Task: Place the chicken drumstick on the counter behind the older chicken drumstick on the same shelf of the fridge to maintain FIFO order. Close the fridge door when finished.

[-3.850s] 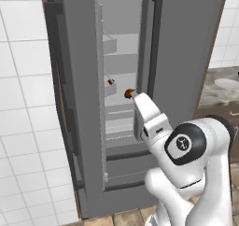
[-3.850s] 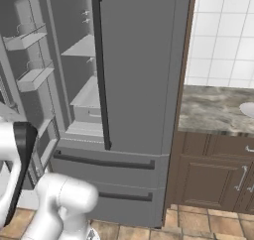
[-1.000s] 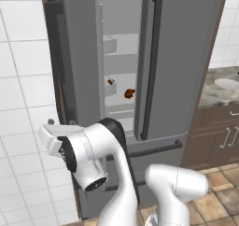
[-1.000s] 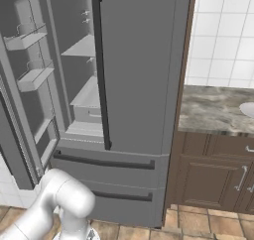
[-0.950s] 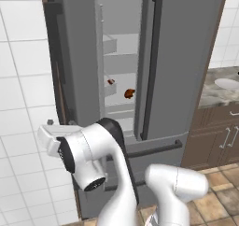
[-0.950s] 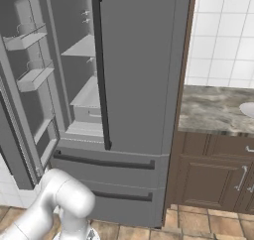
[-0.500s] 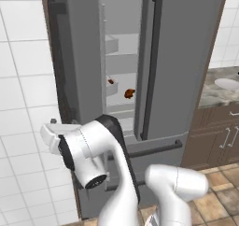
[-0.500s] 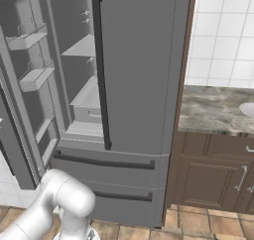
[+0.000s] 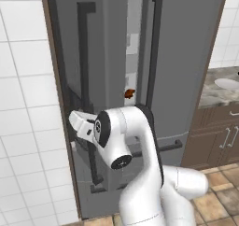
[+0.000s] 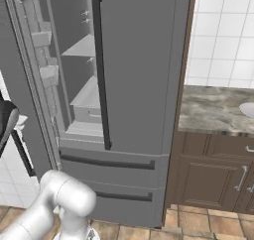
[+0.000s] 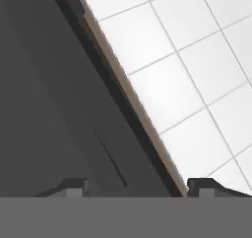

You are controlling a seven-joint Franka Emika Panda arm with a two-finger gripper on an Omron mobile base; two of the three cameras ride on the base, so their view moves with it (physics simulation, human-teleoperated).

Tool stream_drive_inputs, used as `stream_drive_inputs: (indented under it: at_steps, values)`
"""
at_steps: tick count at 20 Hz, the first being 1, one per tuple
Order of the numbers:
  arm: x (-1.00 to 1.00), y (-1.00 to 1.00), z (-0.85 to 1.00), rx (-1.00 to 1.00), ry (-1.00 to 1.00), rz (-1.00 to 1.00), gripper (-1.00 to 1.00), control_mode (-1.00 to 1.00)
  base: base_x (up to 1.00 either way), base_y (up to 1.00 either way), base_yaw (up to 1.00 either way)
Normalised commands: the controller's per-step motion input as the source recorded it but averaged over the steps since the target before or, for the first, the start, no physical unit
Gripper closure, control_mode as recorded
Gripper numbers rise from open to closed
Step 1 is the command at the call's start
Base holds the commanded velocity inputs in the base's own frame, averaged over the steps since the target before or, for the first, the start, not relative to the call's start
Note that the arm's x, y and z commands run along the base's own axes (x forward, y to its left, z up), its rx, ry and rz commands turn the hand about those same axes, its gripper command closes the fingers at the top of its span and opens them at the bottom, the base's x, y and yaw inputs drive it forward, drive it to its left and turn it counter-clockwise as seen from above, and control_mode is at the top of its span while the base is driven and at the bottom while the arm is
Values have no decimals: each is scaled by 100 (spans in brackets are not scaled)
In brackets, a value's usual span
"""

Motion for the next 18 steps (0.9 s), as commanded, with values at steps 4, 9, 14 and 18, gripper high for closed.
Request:
stream_drive_inputs:
  at_steps: [4,9,14,18]
  values:
    - [44,-61,0,0,37,-8,-100,-100,0,0,0]
    - [55,-38,0,0,32,-5,-100,-100,0,0,0]
    - [64,-3,1,0,24,-3,-100,-100,0,0,0]
    - [52,0,7,0,19,-4,-100,-100,0,0,0]
